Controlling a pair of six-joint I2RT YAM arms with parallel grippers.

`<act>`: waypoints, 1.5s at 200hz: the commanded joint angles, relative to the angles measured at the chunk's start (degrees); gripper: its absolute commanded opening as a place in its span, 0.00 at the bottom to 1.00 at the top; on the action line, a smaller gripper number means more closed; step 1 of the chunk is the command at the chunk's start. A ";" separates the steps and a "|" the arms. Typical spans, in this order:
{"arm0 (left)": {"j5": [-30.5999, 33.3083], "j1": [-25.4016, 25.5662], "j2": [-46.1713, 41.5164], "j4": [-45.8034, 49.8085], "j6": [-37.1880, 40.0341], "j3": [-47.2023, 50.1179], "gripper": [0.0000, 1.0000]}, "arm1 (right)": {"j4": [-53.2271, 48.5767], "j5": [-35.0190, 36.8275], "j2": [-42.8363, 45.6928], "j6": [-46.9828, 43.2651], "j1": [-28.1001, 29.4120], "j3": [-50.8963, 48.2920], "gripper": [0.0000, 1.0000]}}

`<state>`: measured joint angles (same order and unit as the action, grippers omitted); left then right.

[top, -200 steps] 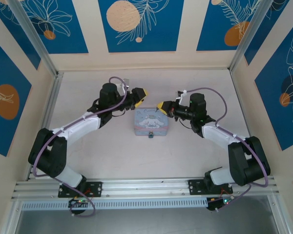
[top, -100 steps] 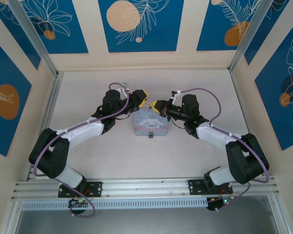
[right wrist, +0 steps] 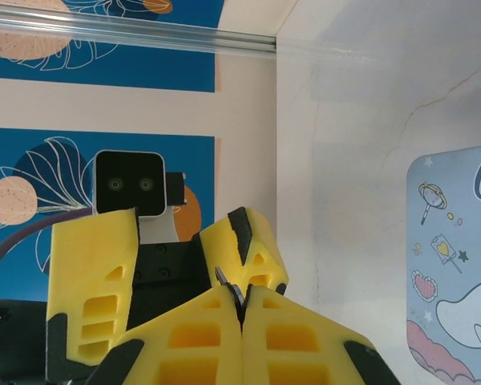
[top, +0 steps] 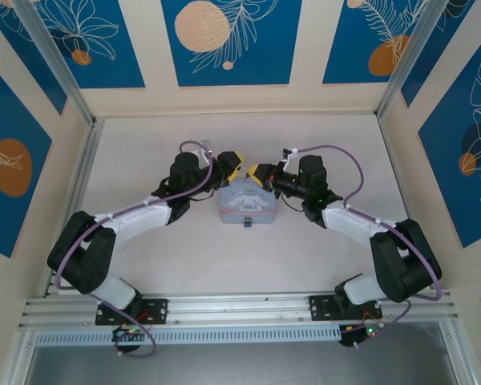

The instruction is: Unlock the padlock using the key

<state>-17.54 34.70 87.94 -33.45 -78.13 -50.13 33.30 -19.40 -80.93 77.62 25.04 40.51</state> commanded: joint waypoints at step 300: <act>0.70 3.16 2.16 -0.29 9.33 -5.32 0.00 | -5.14 -8.49 8.27 -7.72 -12.34 -2.40 0.52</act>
<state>-15.40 37.32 90.13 -33.39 -72.84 -53.23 28.75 -23.79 -71.59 73.36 13.30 35.94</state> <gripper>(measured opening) 0.043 0.543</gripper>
